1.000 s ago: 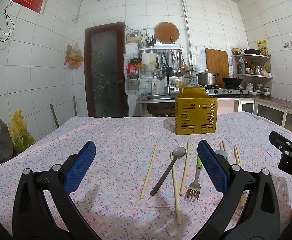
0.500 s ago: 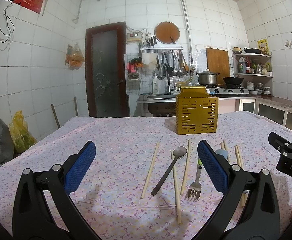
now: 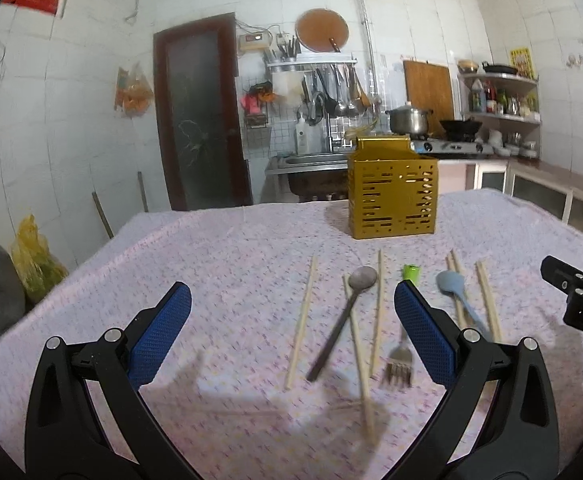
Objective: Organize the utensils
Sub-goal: 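Grasp a wooden chopstick with the left tool while the right tool grasps another chopstick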
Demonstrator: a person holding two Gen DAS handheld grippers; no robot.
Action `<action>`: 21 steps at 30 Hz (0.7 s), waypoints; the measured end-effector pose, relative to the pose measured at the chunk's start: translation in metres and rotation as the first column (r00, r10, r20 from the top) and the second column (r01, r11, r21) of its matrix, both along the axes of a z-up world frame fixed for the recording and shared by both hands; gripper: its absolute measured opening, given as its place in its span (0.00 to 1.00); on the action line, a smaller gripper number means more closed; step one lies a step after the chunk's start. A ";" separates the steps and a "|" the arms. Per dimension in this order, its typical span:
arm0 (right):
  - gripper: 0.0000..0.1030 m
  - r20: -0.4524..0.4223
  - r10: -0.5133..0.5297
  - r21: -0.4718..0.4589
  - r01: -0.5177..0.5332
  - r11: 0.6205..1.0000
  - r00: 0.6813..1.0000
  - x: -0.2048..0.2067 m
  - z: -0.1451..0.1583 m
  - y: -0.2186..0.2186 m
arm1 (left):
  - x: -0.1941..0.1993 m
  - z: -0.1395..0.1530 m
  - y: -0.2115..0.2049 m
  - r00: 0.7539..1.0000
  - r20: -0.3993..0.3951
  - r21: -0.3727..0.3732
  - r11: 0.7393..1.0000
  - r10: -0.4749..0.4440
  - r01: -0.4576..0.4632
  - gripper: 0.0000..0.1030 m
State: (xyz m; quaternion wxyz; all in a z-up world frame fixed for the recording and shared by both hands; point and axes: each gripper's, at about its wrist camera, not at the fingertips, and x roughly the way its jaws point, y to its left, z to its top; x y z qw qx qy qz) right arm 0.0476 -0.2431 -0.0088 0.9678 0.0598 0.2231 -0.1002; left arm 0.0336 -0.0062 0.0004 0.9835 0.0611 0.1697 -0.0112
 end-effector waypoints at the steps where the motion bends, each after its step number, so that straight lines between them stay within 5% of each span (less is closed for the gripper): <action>1: 0.96 -0.025 -0.008 0.005 0.008 1.000 1.000 0.007 -0.001 -0.003 | 0.005 0.001 0.000 1.000 -0.009 0.008 1.000 -0.005 0.005 0.95; 14: 0.96 -0.309 -0.111 0.064 0.137 0.989 0.945 0.107 -0.029 -0.033 | 0.117 0.007 0.014 0.974 -0.226 -0.012 1.000 -0.028 0.026 0.95; 21: 0.96 -0.399 -0.140 0.046 0.173 0.984 0.906 0.122 -0.049 -0.031 | 0.172 -0.022 0.007 0.920 -0.390 0.014 0.999 -0.039 0.048 0.95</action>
